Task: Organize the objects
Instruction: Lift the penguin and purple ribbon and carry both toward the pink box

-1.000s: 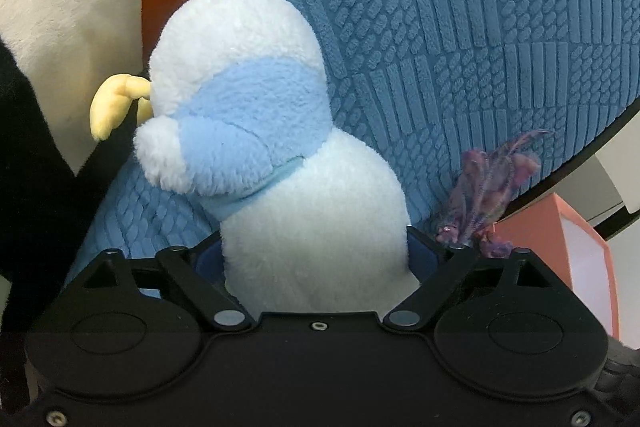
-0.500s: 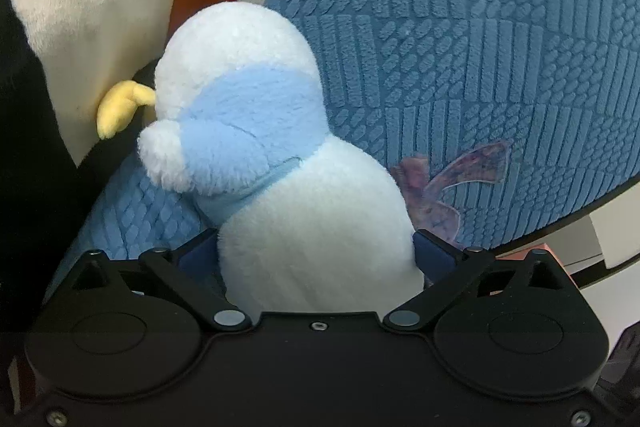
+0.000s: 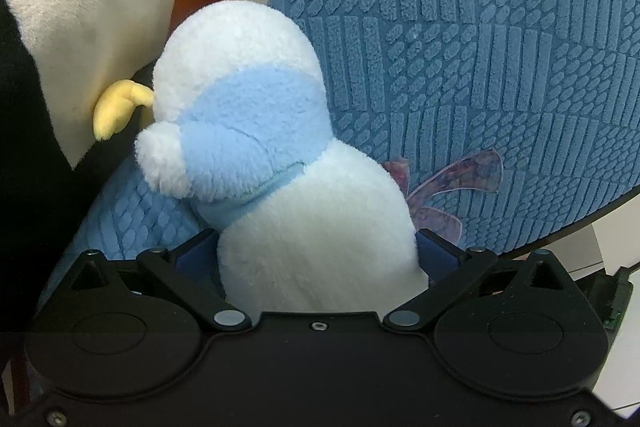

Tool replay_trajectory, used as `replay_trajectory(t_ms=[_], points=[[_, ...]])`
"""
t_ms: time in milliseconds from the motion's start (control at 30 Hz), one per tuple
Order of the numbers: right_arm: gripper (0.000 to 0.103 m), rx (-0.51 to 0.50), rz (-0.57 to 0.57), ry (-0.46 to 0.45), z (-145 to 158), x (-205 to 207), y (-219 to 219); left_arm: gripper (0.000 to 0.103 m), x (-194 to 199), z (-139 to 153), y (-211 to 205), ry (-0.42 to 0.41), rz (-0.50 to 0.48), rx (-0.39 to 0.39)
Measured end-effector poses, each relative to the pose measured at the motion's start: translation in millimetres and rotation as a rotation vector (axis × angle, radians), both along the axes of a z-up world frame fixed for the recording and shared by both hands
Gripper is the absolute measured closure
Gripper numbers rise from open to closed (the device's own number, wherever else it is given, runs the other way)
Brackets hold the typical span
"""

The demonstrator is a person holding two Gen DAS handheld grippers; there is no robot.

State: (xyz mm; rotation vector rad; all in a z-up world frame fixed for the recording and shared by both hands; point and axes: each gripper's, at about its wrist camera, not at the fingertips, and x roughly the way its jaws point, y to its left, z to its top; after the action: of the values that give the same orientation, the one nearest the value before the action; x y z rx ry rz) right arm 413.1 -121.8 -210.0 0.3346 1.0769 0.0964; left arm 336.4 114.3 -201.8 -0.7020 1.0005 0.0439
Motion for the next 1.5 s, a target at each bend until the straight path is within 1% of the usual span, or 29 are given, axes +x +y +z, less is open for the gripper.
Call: replay_trajectory(t_ms=[33, 67, 100, 167, 267, 367, 500, 600, 633, 833, 933, 1000, 1033, 1100, 1233, 1267, 1367, 1500], points=[[0.055, -0.004, 0.002, -0.008, 0, 0, 1, 0.000, 0, 0, 1, 0.002, 0.002, -0.002], [0.061, -0.007, 0.006, -0.009, 0, 1, 3, 0.000, 0, 0, 2, 0.003, 0.004, -0.006], [0.065, -0.005, 0.010, -0.009, 0, 2, 4, 0.000, 0, -1, 1, 0.004, 0.004, -0.009], [0.078, -0.004, 0.025, -0.008, -1, 1, 8, 0.000, 0, -2, 2, 0.008, 0.003, -0.016], [0.088, -0.029, 0.041, -0.026, 3, -3, 16, 0.000, 0, -4, 5, 0.010, 0.012, -0.036], [0.089, -0.028, 0.044, -0.065, 15, -7, 20, 0.000, 1, -6, 11, 0.015, 0.026, -0.070], [0.089, -0.091, 0.085, -0.130, 30, -15, 30, 0.000, 2, -11, 19, 0.019, 0.058, -0.127], [0.089, -0.066, 0.110, -0.112, 27, -16, 40, 0.000, 5, -19, 26, 0.038, 0.099, -0.181], [0.089, -0.056, 0.118, -0.106, 22, -18, 36, 0.000, 5, -20, 29, 0.042, 0.117, -0.193], [0.089, -0.059, 0.161, -0.109, 21, -23, 50, 0.000, -1, -21, 44, 0.033, 0.186, -0.232], [0.089, -0.059, 0.177, -0.113, 21, -25, 61, 0.000, 0, -22, 47, 0.040, 0.203, -0.216], [0.090, -0.058, 0.188, -0.116, 24, -24, 72, 0.000, 2, -24, 46, 0.051, 0.194, -0.210], [0.090, -0.053, 0.193, -0.115, 24, -20, 70, 0.000, 3, -25, 43, 0.061, 0.184, -0.206], [0.090, -0.051, 0.203, -0.117, 28, -20, 72, 0.000, 5, -24, 37, 0.075, 0.157, -0.161], [0.091, -0.044, 0.206, -0.114, 25, -22, 81, 0.001, 3, -19, 34, 0.073, 0.126, -0.123], [0.091, -0.042, 0.205, -0.114, 26, -24, 81, 0.003, 3, -17, 33, 0.070, 0.118, -0.110], [0.091, -0.053, 0.204, -0.128, 28, -31, 84, 0.006, -2, -10, 31, 0.066, 0.103, -0.087], [0.091, -0.065, 0.187, -0.139, 34, -62, 67, 0.007, -17, 4, 26, 0.039, 0.064, -0.030]])
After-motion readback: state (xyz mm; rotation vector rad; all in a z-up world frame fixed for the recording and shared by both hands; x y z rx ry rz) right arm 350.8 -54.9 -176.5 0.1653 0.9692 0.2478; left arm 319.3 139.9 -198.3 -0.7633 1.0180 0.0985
